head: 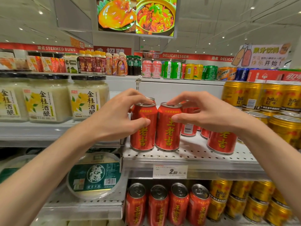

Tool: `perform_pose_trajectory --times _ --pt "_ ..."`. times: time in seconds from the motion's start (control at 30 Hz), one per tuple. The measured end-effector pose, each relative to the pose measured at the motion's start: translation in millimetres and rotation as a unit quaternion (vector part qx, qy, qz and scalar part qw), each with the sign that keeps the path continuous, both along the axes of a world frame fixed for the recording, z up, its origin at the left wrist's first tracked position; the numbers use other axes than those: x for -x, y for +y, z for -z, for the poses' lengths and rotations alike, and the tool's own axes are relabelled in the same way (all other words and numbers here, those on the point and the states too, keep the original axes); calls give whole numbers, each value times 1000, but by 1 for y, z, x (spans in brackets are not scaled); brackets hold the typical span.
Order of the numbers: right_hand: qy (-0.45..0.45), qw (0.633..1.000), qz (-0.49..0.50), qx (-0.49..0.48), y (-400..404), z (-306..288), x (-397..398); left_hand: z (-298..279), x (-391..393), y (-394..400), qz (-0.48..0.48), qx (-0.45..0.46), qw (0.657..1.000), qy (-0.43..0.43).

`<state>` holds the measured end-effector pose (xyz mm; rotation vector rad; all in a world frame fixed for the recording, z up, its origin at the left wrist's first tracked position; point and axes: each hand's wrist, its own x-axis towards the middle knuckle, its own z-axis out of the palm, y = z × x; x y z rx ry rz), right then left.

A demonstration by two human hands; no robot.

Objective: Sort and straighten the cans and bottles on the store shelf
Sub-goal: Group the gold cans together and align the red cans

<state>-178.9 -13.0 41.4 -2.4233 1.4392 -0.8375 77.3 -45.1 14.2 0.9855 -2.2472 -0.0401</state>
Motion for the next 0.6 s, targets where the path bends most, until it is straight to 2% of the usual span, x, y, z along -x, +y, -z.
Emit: perform_pose_trajectory --times 0.17,0.3,0.47,0.6 --pt "15 1000 11 22 -2 1 1 0 1 1 -11 7 1000 -9" --pt "60 995 11 75 1 0 0 0 3 5 -31 33 998 -41" --pt "113 991 15 76 10 1 9 -4 8 9 -54 57 994 -73" --pt "95 980 92 148 19 -4 38 -14 28 12 -42 73 993 -88"
